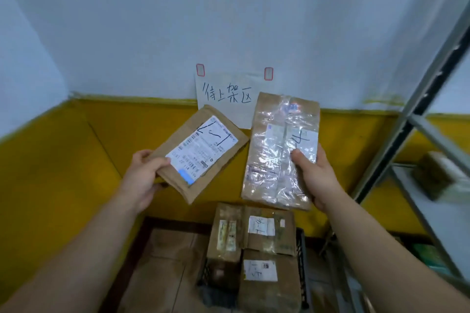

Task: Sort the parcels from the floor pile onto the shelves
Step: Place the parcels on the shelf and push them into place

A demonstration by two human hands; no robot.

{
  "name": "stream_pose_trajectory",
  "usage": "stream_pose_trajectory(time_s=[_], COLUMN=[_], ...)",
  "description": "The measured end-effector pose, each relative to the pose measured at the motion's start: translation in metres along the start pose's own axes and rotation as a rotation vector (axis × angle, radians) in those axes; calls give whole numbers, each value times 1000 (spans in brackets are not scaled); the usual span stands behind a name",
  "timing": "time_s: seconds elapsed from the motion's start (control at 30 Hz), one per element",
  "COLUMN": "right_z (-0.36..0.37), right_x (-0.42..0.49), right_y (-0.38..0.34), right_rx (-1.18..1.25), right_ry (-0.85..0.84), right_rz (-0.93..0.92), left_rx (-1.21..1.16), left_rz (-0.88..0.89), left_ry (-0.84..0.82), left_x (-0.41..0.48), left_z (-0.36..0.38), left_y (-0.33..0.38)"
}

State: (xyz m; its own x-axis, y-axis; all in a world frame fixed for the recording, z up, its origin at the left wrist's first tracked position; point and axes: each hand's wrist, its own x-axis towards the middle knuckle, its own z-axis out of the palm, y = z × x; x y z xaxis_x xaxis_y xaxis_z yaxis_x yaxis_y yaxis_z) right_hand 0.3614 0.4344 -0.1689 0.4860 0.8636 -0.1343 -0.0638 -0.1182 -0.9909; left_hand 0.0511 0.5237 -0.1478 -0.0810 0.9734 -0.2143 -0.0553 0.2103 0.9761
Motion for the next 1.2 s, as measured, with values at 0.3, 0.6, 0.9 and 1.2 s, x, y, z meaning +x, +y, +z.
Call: stream_pose_trajectory(time_s=[0.3,0.6,0.9,1.2], right_z=[-10,-31,-93,-153], right_x=[-118,-185,-236,-290], right_y=[-14,-27,-45,-36], right_rx=[-25,-63,-17,67], right_ry=[67,24,44,-57], right_rz=[5,-60,-125,-104], left_rx=[-203,41,124,-7], left_rz=[65,39,134,132], left_ry=[-90,-383,-257,-203], left_x=[-54,-132,-206,-303], left_z=[-45,-55,-48,-39], left_y=[35,45,58,26])
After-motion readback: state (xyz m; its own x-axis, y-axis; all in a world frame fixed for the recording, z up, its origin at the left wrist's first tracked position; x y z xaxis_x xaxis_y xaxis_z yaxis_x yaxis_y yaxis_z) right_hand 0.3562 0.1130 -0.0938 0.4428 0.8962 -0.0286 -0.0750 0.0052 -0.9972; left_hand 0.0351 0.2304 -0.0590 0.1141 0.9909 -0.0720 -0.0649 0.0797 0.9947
